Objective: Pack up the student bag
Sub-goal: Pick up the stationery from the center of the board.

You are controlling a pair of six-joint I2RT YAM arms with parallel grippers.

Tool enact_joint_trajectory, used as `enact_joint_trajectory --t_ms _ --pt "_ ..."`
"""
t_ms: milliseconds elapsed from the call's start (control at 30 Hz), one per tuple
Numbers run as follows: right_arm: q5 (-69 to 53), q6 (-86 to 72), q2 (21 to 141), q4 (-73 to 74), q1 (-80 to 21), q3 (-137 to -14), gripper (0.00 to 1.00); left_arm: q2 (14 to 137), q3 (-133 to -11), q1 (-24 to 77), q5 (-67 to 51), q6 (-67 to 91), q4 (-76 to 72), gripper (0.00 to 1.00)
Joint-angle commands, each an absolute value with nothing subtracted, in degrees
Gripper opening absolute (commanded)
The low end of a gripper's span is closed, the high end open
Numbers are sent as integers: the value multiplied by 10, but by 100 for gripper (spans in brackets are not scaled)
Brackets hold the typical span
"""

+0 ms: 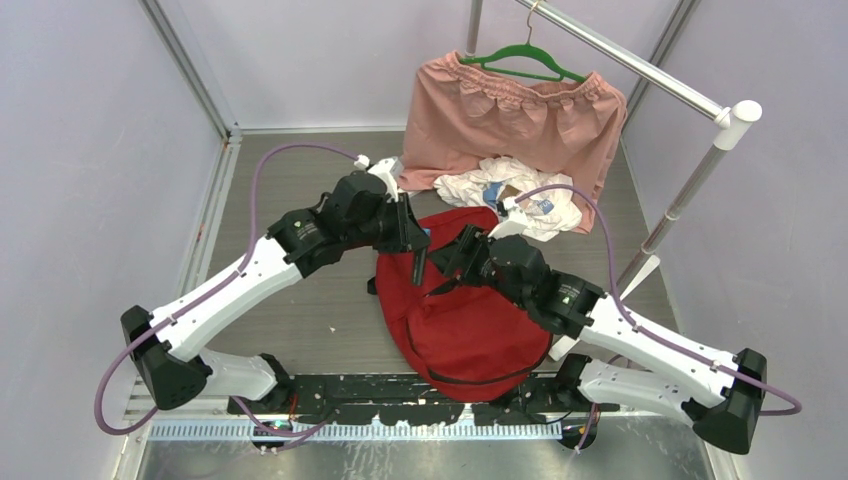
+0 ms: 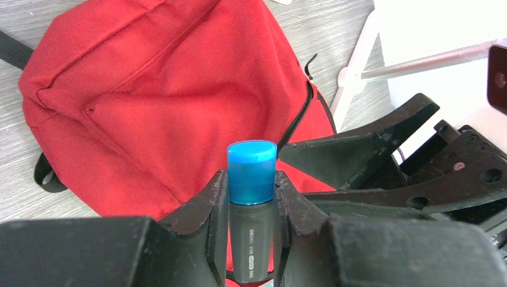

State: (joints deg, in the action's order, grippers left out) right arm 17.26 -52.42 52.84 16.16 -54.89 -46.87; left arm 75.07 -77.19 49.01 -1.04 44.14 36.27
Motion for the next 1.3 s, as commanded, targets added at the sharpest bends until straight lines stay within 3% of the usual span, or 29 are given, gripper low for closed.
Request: enact_joint_trajectory --t_ms 0,467,600,800,1267 --pt "129 -544 531 61 -551 -472 69 739 -764 494 -11 438 341 0" --pt "114 -545 592 57 -552 -488 68 739 -765 504 -33 432 323 0" --pt "134 -542 587 64 -551 -486 54 739 -766 505 -40 430 323 0" --pt "153 -545 586 73 -551 -485 2 741 -767 506 -43 419 321 0" --pt "151 -561 535 105 -552 -456 1 774 -796 511 -40 403 353 1"
